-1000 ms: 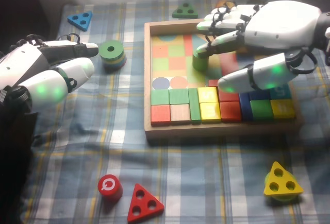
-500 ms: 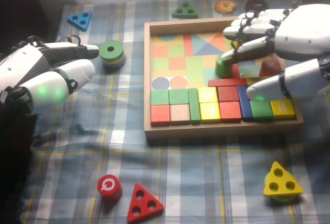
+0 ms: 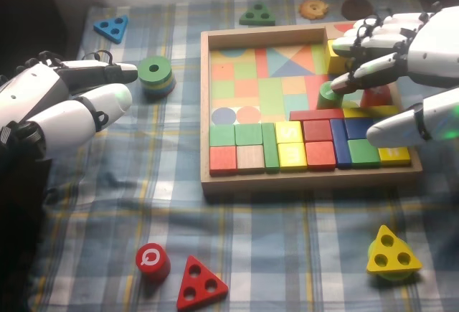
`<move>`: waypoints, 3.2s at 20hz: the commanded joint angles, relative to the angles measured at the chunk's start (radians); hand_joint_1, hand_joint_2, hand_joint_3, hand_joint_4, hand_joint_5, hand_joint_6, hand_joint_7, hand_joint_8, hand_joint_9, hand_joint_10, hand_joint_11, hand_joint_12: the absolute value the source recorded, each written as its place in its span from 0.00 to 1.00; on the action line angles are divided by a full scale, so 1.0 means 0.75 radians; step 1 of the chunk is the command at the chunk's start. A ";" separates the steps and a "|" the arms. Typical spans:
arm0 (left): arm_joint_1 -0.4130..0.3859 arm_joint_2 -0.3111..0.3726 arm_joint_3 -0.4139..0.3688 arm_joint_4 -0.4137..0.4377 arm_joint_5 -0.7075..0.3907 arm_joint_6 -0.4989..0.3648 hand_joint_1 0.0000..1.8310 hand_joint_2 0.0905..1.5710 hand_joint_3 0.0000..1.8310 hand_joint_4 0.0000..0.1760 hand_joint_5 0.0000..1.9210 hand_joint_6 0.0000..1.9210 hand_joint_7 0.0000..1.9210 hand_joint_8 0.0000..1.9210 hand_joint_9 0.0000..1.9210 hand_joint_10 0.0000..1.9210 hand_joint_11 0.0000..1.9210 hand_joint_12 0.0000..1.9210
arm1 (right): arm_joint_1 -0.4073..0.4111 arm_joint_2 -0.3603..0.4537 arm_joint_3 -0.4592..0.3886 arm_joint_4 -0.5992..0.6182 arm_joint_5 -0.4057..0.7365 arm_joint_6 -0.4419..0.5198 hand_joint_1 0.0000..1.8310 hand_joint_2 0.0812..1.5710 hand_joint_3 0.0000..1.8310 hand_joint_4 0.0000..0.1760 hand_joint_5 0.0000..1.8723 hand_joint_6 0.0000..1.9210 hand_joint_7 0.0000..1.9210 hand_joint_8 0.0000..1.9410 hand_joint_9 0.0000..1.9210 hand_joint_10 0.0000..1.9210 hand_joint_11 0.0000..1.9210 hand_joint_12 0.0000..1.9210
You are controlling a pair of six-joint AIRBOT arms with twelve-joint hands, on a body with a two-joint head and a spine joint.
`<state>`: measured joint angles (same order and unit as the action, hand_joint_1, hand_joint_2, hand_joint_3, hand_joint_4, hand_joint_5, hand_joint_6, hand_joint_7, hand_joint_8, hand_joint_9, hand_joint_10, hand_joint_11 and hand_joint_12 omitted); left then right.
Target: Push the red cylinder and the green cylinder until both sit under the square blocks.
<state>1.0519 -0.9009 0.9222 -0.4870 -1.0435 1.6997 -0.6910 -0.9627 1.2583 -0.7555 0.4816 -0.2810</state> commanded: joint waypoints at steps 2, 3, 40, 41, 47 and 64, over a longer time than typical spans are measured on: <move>-0.013 0.009 0.001 0.025 -0.151 -0.012 0.00 0.99 0.00 0.00 0.31 0.00 0.27 0.00 0.26 0.00 0.00 0.65 | -0.002 0.014 -0.013 0.044 0.102 0.003 0.00 0.63 0.00 0.64 0.22 0.00 0.01 0.00 0.00 0.00 0.00 0.00; -0.013 0.010 0.002 0.025 -0.151 -0.012 0.00 0.98 0.00 0.00 0.30 0.00 0.27 0.00 0.26 0.00 0.00 0.64 | -0.006 0.021 -0.017 0.045 0.099 0.003 0.00 0.63 0.00 0.73 0.22 0.00 0.02 0.00 0.00 0.00 0.00 0.00; -0.006 0.005 0.005 0.011 -0.147 -0.012 0.01 1.00 0.01 0.00 0.32 0.00 0.28 0.00 0.27 0.00 0.00 0.72 | -0.070 0.017 0.019 0.121 0.094 -0.055 0.00 0.67 0.00 0.50 0.23 0.00 0.03 0.00 0.00 0.00 0.00 0.00; -0.006 0.005 0.005 0.011 -0.146 -0.012 0.01 1.00 0.01 0.00 0.32 0.00 0.28 0.00 0.27 0.00 0.00 0.71 | -0.075 0.032 0.011 0.119 0.088 -0.055 0.00 0.65 0.00 0.55 0.23 0.00 0.03 0.00 0.00 0.00 0.00 0.00; -0.006 0.004 0.006 0.009 -0.143 -0.012 0.00 1.00 0.00 0.00 0.31 0.00 0.27 0.00 0.26 0.00 0.00 0.69 | -0.077 0.061 -0.006 0.118 0.079 -0.055 0.00 0.58 0.00 0.91 0.21 0.00 0.02 0.00 0.00 0.00 0.00 0.00; 0.007 0.009 0.001 0.003 -0.160 -0.013 0.00 0.99 0.00 0.00 0.31 0.00 0.27 0.00 0.26 0.00 0.00 0.68 | -0.040 0.149 -0.073 0.481 0.290 -0.278 0.00 0.64 0.01 0.59 0.19 0.00 0.01 0.00 0.00 0.00 0.00 0.00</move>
<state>1.0641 -0.9001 0.9222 -0.5037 -1.0428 1.6997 -0.7341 -0.8520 1.2068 -0.4248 0.5858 -0.4892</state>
